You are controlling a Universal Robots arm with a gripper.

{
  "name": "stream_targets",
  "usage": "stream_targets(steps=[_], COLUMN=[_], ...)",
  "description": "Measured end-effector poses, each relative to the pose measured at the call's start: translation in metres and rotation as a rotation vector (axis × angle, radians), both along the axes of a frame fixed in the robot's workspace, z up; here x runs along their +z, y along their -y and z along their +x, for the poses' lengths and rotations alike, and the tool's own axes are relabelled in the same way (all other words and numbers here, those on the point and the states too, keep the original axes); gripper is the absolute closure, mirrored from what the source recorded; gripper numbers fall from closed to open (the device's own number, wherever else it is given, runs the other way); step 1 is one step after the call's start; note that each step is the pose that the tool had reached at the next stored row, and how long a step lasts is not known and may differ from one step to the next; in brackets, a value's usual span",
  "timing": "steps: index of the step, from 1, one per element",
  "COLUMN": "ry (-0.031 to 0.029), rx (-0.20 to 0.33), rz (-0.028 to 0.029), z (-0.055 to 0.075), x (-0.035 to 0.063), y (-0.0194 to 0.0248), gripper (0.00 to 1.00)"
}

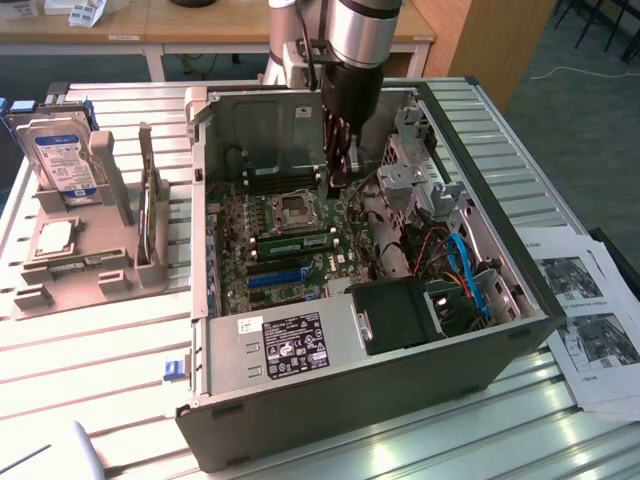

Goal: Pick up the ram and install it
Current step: 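Press down the ram until it locks into place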

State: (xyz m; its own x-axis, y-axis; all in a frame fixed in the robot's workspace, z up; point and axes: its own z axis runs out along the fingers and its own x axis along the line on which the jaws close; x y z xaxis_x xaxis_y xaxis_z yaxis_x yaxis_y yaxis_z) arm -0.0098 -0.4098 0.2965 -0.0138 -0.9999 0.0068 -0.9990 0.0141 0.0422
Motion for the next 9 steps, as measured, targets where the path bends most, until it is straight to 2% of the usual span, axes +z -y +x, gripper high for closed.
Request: stream_targets(steps=[9], ry=[0.0001], rx=[0.0], rz=[0.0], z=[0.0], x=[-0.0165], y=[0.0], gripper=[0.9])
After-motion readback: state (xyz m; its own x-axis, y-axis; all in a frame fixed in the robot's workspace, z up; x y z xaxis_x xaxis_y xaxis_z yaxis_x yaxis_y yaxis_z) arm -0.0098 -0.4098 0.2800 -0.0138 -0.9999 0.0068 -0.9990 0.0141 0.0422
